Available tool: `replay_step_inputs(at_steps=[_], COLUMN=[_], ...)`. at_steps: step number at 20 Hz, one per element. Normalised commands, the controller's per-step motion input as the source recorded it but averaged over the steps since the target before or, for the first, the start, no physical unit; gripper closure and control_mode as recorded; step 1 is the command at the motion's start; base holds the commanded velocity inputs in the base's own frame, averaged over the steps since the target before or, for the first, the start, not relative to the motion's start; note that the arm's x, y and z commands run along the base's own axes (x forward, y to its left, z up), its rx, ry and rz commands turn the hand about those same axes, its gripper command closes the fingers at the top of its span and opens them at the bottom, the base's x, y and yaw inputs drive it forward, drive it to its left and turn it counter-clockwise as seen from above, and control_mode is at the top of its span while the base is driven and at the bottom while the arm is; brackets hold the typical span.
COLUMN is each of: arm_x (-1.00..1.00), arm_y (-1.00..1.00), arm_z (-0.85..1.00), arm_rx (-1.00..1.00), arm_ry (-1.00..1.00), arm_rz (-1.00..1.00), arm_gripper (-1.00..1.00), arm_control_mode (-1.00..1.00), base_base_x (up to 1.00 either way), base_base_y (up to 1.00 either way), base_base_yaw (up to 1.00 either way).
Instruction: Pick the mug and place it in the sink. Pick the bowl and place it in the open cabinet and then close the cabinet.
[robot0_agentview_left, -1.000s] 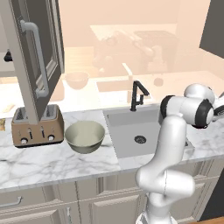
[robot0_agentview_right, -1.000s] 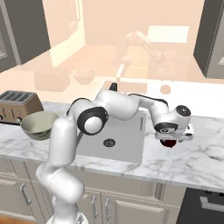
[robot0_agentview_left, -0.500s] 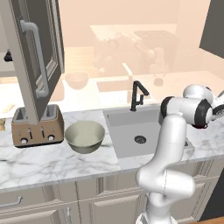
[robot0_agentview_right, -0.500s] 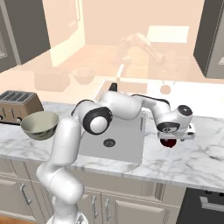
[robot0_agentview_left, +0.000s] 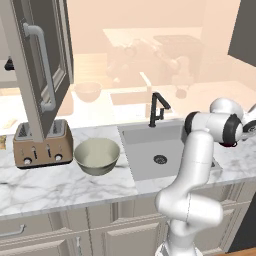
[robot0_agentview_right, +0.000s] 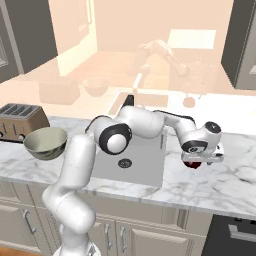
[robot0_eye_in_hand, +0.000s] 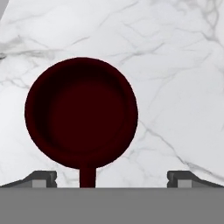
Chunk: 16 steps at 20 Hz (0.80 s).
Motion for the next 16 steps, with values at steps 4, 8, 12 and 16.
replay_step_inputs(at_steps=[4, 8, 12, 16], arm_x=[0.00, 0.01, 0.09, 0.04], arm_y=[0.00, 0.00, 0.00, 0.01], arm_z=[-0.11, -0.03, -0.04, -0.09], arm_rx=[0.00, 0.00, 0.00, 0.00], arm_ry=[0.06, 0.04, 0.02, 0.01], arm_rz=[0.00, 0.00, 0.00, 0.00], arm_gripper=[-1.00, -1.00, -1.00, -1.00], arm_control_mode=[-1.00, -1.00, -1.00, -1.00], base_base_x=[0.00, 0.00, 0.00, 0.00], base_base_y=[0.00, 0.00, 0.00, 0.00], base_base_yaw=[0.00, 0.00, 0.00, 0.00])
